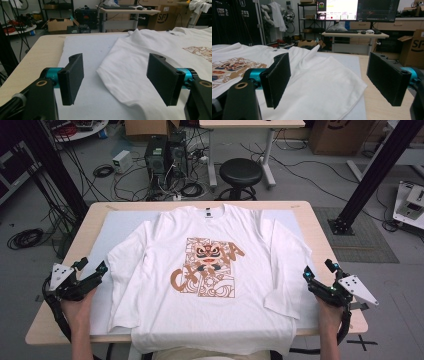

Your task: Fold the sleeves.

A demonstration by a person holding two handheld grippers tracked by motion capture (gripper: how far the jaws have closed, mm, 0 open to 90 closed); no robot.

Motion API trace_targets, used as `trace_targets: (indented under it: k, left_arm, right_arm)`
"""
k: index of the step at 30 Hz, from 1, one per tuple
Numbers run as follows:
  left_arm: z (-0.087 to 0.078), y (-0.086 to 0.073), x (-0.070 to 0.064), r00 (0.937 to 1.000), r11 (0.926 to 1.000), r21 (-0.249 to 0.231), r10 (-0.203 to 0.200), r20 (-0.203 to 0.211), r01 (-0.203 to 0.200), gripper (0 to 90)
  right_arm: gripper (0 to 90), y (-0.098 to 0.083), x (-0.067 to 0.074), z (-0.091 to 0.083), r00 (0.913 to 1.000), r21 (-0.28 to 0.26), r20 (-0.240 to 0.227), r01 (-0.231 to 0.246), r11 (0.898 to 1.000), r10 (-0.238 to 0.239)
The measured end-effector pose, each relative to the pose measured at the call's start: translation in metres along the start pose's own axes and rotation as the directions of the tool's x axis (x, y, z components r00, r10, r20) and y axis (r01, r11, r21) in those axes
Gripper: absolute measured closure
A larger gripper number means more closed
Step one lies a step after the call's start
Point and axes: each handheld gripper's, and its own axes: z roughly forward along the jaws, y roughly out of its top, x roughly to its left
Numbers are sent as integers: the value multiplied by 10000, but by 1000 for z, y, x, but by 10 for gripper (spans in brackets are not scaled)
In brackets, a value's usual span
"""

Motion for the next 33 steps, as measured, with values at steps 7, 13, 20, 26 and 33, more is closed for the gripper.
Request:
trace_targets:
  k: [7, 13, 20, 26, 33]
  left_arm:
    - [0, 0, 0, 10000, 10000, -13, 39, 7, -39, 301]
    - [1, 0, -1, 10000, 10000, 21, 14, -34, -13, 301]
    - [0, 0, -1, 10000, 10000, -39, 54, -34, -54, 301]
    - [-3, -1, -1, 10000, 9994, -332, 14, -41, -15, 301]
    - [-4, -2, -3, 9996, 9988, -471, 118, -253, -130, 247]
  right_arm:
    - [197, 0, 0, 0, 10000, -5, 2, 2, 10000, -2]
    - [197, 0, 0, 0, 10000, 2, 5, 9, 10000, -9]
    - [197, 0, 0, 0, 10000, 42, -4, 63, 10000, -63]
    - [197, 0, 0, 0, 10000, 49, 16, 63, 10000, -63]
    - [197, 0, 1, 0, 10000, 12, 14, 90, 10000, -90]
